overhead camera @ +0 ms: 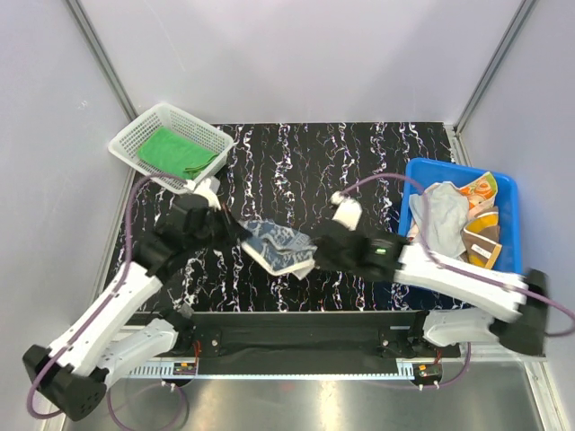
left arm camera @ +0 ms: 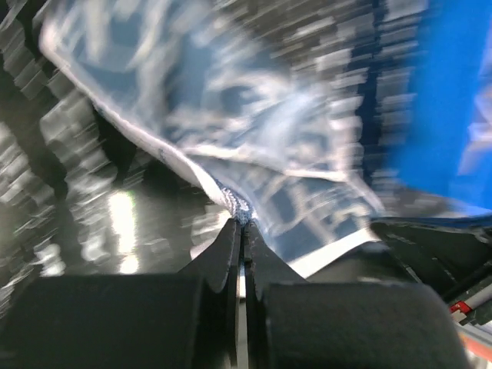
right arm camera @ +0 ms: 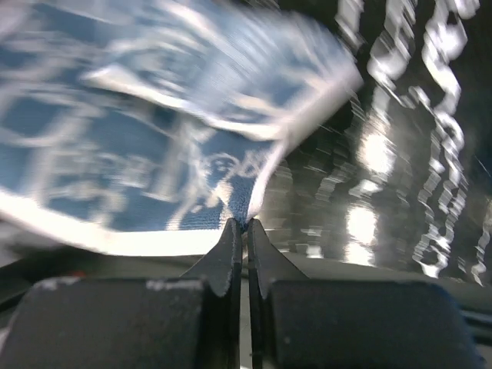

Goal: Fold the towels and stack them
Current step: Flatten out the crumpled towel

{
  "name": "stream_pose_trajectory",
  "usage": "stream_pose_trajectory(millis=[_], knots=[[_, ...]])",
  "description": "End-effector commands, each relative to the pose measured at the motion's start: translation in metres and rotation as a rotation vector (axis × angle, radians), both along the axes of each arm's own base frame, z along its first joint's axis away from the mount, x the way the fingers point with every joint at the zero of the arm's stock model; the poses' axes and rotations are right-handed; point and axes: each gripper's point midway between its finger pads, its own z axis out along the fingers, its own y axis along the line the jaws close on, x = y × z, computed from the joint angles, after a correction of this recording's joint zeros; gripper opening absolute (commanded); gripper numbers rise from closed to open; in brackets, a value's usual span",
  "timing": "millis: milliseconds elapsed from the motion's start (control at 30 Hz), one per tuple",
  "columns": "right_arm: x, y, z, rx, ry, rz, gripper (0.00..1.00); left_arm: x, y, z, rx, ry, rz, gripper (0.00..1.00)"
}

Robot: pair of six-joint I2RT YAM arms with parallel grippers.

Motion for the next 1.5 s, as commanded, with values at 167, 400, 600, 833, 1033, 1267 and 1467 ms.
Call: stream_pose_trajectory(millis=[167, 400, 600, 833, 1033, 1267, 1467], knots=[[-0.01, -0.015, 0.185, 0.394, -0.358, 0.162, 0.0, -0.029, -0.048, 0.166, -0.344, -0.205, -0.161, 0.0], [-0.011, -0.061, 0.242, 0.39, -0.442, 0.082, 0.0, -0.042, -0.052, 0.226, -0.396, -0.263, -0.136, 0.0], [0.006, -0.071, 0.27, 0.323, -0.54, 0.029, 0.0, -0.027, -0.072, 0.253, -0.448, -0.296, -0.162, 0.0], [0.025, -0.103, 0.344, 0.242, -0.767, -0.041, 0.0, 0.002, -0.083, 0.296, -0.394, -0.364, -0.135, 0.0], [0.052, -0.123, 0.388, 0.012, -0.993, -0.125, 0.0, 0.054, -0.077, 0.304, -0.341, -0.37, -0.063, 0.0], [0.096, -0.116, 0.395, -0.204, -1.05, -0.193, 0.0, 0.11, -0.068, 0.274, -0.326, -0.3, -0.051, 0.0], [0.113, -0.107, 0.386, -0.138, -0.975, -0.137, 0.0, 0.112, -0.065, 0.288, -0.36, -0.312, -0.097, 0.0]])
